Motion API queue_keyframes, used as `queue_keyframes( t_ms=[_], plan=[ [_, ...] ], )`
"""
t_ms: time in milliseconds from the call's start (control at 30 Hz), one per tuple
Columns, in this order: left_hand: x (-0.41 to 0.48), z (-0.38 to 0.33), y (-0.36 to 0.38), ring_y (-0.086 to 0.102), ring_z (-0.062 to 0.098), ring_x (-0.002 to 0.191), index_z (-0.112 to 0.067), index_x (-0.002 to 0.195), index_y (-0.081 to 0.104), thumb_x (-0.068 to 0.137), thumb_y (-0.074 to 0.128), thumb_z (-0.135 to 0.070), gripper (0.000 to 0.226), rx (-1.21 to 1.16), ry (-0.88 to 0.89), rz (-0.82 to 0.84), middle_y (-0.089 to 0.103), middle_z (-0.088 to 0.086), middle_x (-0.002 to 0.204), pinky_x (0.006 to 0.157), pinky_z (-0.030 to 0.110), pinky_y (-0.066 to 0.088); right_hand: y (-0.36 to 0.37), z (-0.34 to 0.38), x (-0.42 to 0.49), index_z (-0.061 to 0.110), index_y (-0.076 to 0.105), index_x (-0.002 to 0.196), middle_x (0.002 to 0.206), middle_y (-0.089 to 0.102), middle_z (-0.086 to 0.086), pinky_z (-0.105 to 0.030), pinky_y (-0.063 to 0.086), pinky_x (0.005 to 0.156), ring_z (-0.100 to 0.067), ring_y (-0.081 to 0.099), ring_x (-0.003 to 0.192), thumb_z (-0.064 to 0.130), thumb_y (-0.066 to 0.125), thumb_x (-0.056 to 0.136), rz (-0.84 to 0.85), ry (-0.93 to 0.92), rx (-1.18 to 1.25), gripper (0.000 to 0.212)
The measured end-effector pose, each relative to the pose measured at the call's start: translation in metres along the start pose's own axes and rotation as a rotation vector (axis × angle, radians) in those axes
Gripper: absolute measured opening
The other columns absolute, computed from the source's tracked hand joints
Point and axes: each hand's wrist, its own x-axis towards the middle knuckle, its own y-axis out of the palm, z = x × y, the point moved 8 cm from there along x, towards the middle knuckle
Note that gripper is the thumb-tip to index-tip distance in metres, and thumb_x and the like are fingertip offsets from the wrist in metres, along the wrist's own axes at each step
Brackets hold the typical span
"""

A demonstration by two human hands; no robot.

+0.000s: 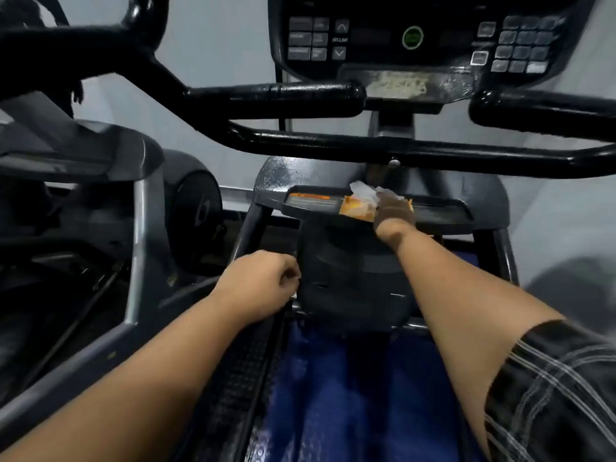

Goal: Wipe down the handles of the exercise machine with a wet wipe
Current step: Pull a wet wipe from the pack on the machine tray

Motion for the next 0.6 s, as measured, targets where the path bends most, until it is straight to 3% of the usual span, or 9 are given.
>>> queue_keyframes(
  t_ms=[133,233,333,433,533,600],
  plan=[
    [-0.002,0.013,0.008,0.064,0.008,0.085,-0.034,0.101,0.068,0.09,0.053,-0.034,0.018,-0.009,-0.042,0.023,0.069,-0.014,0.088,0.074,0.03,0.053,-0.015,0.005,-0.009,0.01,0.052,0.133,0.138,0.047,-0.017,-0.033,0.038,0.103,-0.03,0.047,0.127,0.014,0.046,0.097,-0.098,0.023,-0.164,0.037],
    [-0.004,0.015,0.01,0.064,0.006,0.084,-0.035,0.1,0.067,0.089,0.054,-0.035,0.017,-0.061,-0.055,0.021,0.069,-0.014,0.088,0.075,0.032,0.054,-0.029,0.011,-0.02,0.005,0.056,0.129,0.131,0.05,-0.018,-0.035,0.04,0.1,-0.031,0.049,0.121,0.012,0.047,0.098,-0.131,0.025,-0.162,0.033],
    [-0.011,0.011,0.008,0.064,0.005,0.083,-0.036,0.098,0.067,0.089,0.055,-0.035,0.016,-0.076,-0.039,0.007,0.069,-0.015,0.086,0.075,0.031,0.054,-0.05,0.02,-0.043,0.011,0.065,0.114,0.121,0.056,-0.015,-0.036,0.037,0.101,-0.033,0.049,0.116,0.014,0.047,0.096,-0.264,-0.028,0.025,0.026],
    [-0.023,0.01,0.01,0.063,0.003,0.08,-0.036,0.097,0.068,0.088,0.056,-0.036,0.014,-0.148,-0.063,-0.002,0.067,-0.017,0.081,0.073,0.03,0.054,-0.069,0.026,-0.093,0.016,0.07,0.1,0.109,0.062,-0.014,-0.04,0.039,0.096,-0.037,0.052,0.108,0.029,0.049,0.09,-0.392,-0.009,0.268,0.027],
    [-0.036,0.009,0.023,0.06,0.002,0.07,-0.038,0.094,0.068,0.088,0.062,-0.034,0.009,-0.489,-0.148,-0.012,0.067,-0.017,0.081,0.07,0.029,0.053,-0.077,0.029,-0.154,0.019,0.068,0.094,0.093,0.065,-0.007,-0.033,0.045,0.074,-0.028,0.059,0.091,0.023,0.057,0.091,-0.29,0.046,0.622,0.013],
    [-0.052,-0.005,0.031,0.06,0.004,0.073,-0.039,0.104,0.064,0.091,0.064,-0.028,0.017,-0.795,-0.177,0.006,0.068,-0.012,0.099,0.07,0.029,0.053,-0.082,0.036,-0.202,0.021,0.066,0.091,0.085,0.065,0.004,-0.025,0.042,0.066,-0.017,0.059,0.083,0.018,0.058,0.093,-0.197,0.031,0.8,0.009]
  ],
)
